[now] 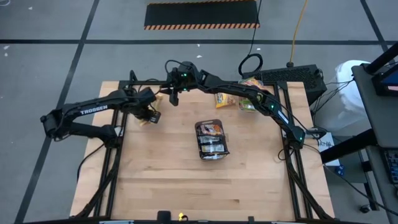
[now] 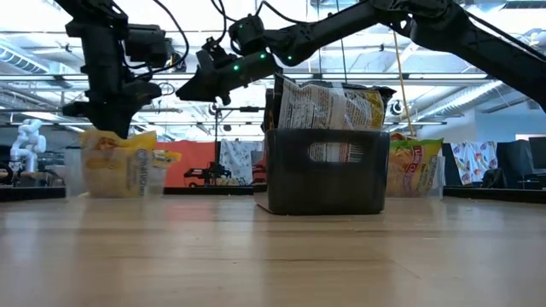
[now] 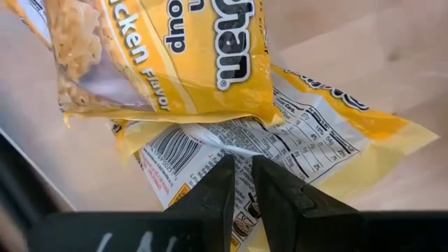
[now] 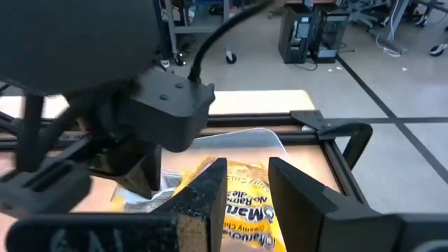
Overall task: Sort Maruchan noodles
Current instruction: Put the bottom yellow noodle pack into the left transparent bin
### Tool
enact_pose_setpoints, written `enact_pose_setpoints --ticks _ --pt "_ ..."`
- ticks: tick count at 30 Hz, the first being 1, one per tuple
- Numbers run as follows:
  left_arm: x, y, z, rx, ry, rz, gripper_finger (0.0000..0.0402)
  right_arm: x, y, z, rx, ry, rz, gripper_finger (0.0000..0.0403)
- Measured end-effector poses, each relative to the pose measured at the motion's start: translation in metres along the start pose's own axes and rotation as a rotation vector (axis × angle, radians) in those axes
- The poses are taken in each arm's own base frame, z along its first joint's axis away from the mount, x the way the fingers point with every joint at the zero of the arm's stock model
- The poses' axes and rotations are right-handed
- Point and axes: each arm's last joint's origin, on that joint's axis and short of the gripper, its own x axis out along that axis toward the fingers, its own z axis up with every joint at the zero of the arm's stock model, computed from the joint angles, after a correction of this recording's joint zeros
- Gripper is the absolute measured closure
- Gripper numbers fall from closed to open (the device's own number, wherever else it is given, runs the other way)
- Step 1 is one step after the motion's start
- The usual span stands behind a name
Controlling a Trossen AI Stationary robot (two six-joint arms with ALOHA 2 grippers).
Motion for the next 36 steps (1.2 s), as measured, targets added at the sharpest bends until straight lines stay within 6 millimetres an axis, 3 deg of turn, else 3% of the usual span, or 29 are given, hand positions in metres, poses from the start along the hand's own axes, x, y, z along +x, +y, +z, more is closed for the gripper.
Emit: enact_pose_setpoints --ticks 14,22,26,32,36 --pt "-0.005 -0.007 0.003 0.057 -0.06 -0.099 0.0339 -0.008 -0.021 -0.008 0.04 0.058 -0.034 0.03" --pt "-0.077 -0.021 0.006 0.126 -0.286 -0.258 0.0339 -0.013 -0.03 -0.014 0.035 0.099 -0.046 0.03" --pt "-0.107 -0.02 0.0 0.142 -0.346 -0.234 0.0339 -0.013 -0.03 -0.013 0.011 0.094 -0.044 0.03" --pt "-0.13 -0.015 -0.007 0.143 -0.356 -0.213 0.0339 -0.012 -0.028 -0.014 0.04 0.097 -0.013 0.03" --pt "-0.133 -0.014 -0.009 0.146 -0.341 -0.202 0.0339 -0.011 -0.025 -0.017 0.055 0.127 -0.006 0.03"
